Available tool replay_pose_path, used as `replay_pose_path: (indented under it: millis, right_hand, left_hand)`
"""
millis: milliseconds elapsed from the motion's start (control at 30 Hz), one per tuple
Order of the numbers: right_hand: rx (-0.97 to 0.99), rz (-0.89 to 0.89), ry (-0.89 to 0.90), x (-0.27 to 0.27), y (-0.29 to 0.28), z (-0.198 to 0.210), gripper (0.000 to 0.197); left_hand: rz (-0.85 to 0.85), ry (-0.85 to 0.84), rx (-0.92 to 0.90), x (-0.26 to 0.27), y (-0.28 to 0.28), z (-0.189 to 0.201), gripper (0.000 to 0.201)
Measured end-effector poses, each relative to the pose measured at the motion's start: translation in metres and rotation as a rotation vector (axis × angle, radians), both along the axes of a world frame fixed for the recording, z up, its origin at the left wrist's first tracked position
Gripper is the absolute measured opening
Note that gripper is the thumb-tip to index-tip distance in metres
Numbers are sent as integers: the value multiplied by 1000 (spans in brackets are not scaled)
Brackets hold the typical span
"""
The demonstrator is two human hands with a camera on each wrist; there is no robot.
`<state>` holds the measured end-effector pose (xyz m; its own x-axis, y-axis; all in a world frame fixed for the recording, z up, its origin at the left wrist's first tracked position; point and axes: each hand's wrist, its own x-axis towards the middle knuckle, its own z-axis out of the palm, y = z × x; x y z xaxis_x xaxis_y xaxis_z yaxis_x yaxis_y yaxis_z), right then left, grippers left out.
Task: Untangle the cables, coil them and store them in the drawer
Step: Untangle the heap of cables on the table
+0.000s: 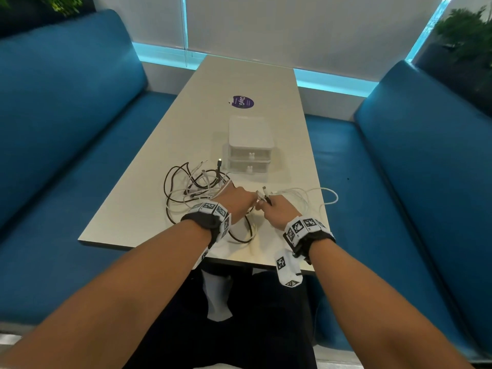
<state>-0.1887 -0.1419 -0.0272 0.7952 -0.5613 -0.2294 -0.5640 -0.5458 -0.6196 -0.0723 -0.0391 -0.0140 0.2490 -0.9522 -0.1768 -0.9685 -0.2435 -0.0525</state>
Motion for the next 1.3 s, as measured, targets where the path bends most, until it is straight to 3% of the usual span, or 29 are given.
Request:
replay_pose_path:
  millis: [233, 500, 600, 733, 967, 1033, 1100, 1300]
  right_hand:
    - [-89, -55, 60, -13, -26, 4, 22]
    - [-184, -226, 102, -22, -45, 3, 24]
    - [-276, -189, 8, -13, -28, 5, 28]
    - [-249, -43, -107, 3, -2, 0, 25]
    - [-282, 95, 22, -1, 0, -4, 27]
    - [-318, 99, 51, -6, -4, -4, 25]
    - [-372, 45, 61, -13, -13, -2, 24]
    - [-426, -304, 422, -69, -52, 4, 18]
  left_hand:
    - [88, 78, -11, 11, 5, -6, 18]
    - [84, -54, -42, 14, 6, -6, 25]
    - [105, -21, -37, 9, 2, -7, 26]
    - [97, -10, -96, 3, 1, -7, 19]
    - [102, 16, -157, 17, 12, -19, 24]
    - [105, 43, -126, 22, 14, -28, 36]
    - [126, 73, -108, 26, 18, -33, 53]
    - [141, 50, -160, 40, 30, -23, 32]
